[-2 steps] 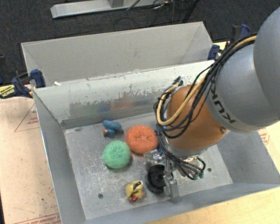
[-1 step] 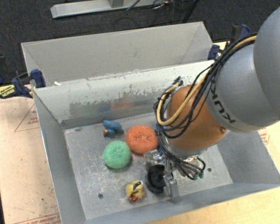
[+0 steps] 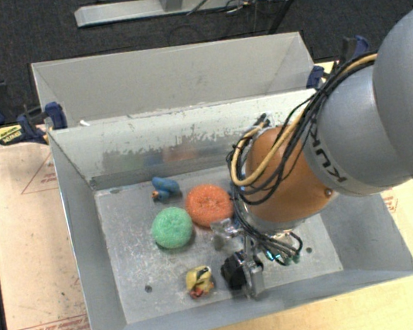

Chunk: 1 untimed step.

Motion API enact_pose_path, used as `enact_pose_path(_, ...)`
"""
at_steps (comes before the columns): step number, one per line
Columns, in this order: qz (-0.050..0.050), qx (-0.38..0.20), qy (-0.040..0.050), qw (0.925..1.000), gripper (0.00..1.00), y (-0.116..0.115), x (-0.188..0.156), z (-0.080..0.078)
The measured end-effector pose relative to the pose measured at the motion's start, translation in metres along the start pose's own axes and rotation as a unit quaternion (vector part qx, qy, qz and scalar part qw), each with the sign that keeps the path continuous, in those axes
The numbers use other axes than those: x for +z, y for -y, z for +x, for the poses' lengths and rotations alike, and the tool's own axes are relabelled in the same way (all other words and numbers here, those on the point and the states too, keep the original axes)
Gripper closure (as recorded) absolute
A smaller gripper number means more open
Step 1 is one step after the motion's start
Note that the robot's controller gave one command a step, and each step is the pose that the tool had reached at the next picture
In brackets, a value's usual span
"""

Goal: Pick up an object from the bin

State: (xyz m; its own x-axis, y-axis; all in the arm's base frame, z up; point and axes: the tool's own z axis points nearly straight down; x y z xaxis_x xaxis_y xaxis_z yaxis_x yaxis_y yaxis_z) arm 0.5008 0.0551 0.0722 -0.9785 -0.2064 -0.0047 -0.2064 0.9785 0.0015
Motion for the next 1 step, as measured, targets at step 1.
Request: enact_pose_path(1,0.000,0.000,0.0032,1.0000,1.00,-0.0002,-0.0020,-0.0020)
